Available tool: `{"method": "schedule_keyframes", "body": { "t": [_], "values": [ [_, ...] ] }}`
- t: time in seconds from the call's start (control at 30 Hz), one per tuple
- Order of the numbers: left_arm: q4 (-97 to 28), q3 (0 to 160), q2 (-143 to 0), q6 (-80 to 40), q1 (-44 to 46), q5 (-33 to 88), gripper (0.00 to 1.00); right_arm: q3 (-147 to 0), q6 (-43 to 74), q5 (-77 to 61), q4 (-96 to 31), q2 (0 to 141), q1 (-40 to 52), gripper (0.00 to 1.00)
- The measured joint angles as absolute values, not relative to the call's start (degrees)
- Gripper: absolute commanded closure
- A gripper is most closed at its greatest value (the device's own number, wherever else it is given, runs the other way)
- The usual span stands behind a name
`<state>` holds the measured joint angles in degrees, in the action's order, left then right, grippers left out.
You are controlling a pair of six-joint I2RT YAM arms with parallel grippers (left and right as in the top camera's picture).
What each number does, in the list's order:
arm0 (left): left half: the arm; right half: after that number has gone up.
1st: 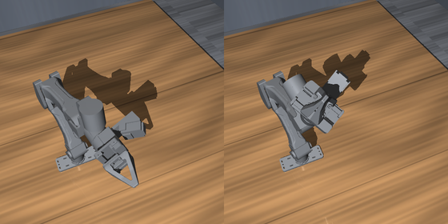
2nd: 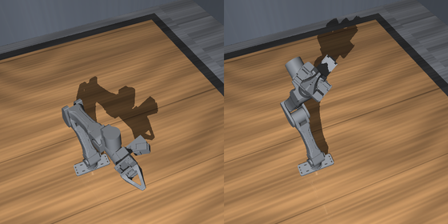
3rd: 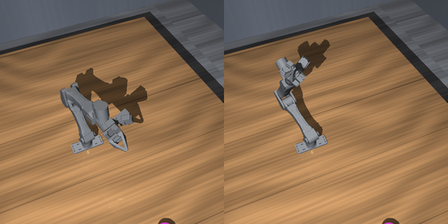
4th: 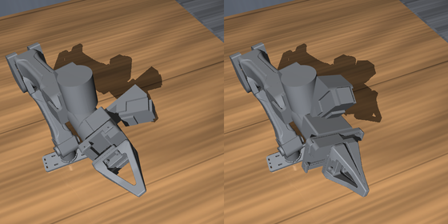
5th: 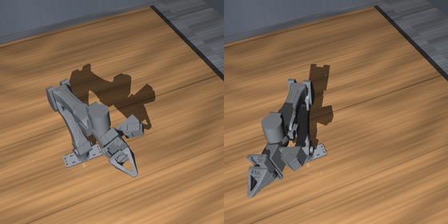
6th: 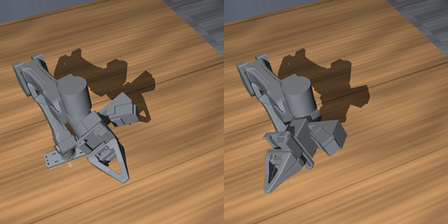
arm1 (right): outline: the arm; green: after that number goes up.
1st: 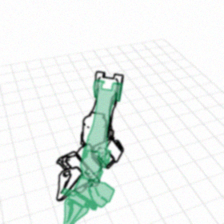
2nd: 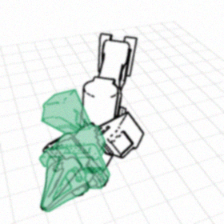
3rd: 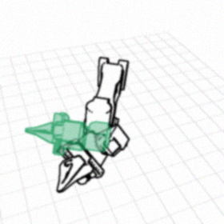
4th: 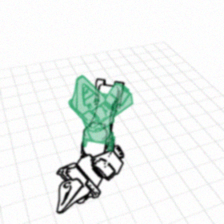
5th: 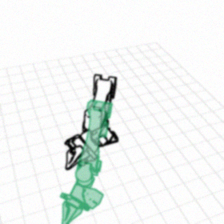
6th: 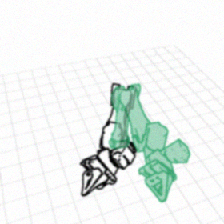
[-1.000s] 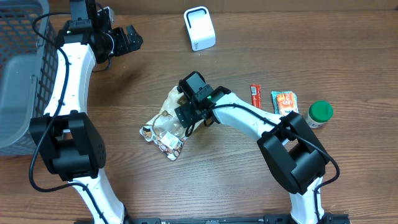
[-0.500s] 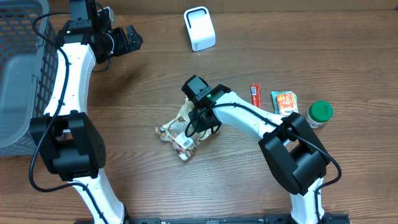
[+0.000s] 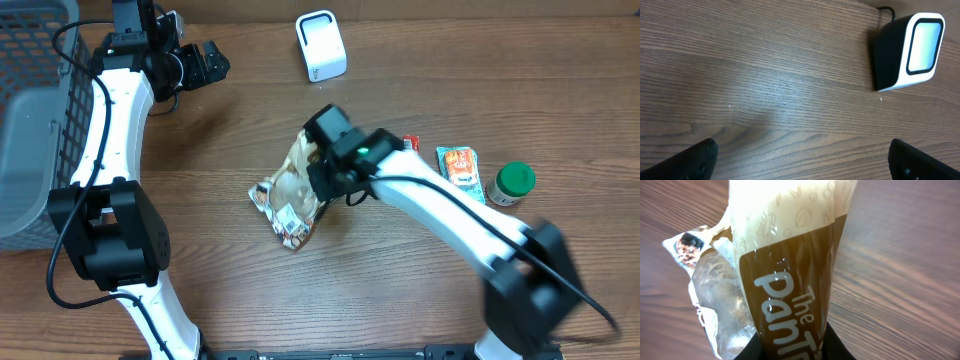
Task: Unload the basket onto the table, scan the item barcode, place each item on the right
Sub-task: 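Lift the snack bag with the right gripper toward the scanner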
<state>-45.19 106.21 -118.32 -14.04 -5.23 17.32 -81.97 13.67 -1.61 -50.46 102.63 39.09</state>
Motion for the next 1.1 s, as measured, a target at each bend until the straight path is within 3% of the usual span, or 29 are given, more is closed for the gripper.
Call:
{"method": "schedule_keyframes", "body": {
  "t": [0.2, 0.67, 1.1],
  "values": [
    [-45.2, 106.2, -118.3, -14.0, -5.2, 17.3, 0.0, -82.0, 13.6, 2.0, -52.6, 92.9, 39.0, 0.96],
    [-45.2, 106.2, -118.3, -14.0, -5.2, 17.3, 0.0, -82.0, 18.3, 4.7, -56.6, 90.7, 39.0, 0.96],
    [-45.2, 106.2, -118.3, -14.0, -5.2, 17.3, 0.0, -82.0, 22.3, 4.7, -63.2, 73.2, 39.0, 0.96]
  ]
}}
